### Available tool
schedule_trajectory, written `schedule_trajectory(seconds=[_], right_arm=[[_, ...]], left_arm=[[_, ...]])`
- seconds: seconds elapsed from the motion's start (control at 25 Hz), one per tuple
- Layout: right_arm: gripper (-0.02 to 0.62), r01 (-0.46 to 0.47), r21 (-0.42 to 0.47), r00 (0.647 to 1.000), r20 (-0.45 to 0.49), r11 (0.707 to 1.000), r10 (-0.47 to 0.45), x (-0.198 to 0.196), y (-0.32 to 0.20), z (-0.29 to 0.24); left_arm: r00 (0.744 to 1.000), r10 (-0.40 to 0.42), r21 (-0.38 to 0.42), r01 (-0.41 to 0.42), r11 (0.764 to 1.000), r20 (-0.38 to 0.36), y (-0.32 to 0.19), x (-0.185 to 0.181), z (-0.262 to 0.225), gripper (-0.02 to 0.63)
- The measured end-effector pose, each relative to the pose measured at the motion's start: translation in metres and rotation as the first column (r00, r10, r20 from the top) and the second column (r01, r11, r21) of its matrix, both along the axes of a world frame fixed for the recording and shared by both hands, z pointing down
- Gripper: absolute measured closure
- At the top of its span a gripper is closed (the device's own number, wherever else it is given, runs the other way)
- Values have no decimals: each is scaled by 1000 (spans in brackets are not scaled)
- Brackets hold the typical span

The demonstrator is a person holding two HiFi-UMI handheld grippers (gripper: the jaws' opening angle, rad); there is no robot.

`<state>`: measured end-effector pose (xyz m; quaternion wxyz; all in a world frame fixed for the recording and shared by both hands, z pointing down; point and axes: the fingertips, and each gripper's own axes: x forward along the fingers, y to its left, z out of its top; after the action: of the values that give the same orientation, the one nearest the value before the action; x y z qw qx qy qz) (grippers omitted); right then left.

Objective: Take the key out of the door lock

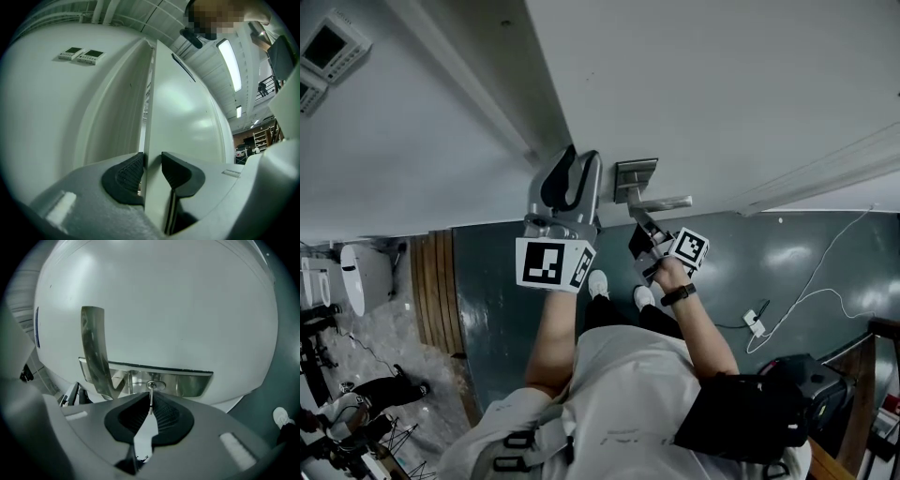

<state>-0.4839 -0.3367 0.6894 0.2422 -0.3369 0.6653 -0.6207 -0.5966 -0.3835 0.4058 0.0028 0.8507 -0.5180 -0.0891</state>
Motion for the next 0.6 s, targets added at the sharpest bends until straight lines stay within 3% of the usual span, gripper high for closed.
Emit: schedule_trajectory(seconds=[0.16,0.4,0.56,0.6], right_arm=[[572,35,18,999,27,999,-35,-1,11,-5],[572,125,34,992,-31,992,-124,25,106,11],[571,158,172,977,-173,972,-128,53,117,-26],[571,168,209,967,-226,963,-120,62,115,-37]], left_arm=[[1000,-11,-5,11,1000,12,0,1,0,477],[998,-65,-4,65,998,10,1,-2,6,482],[984,-159,-16,161,987,78,9,-9,16,541],[980,-174,-30,178,984,93,15,-9,20,584]])
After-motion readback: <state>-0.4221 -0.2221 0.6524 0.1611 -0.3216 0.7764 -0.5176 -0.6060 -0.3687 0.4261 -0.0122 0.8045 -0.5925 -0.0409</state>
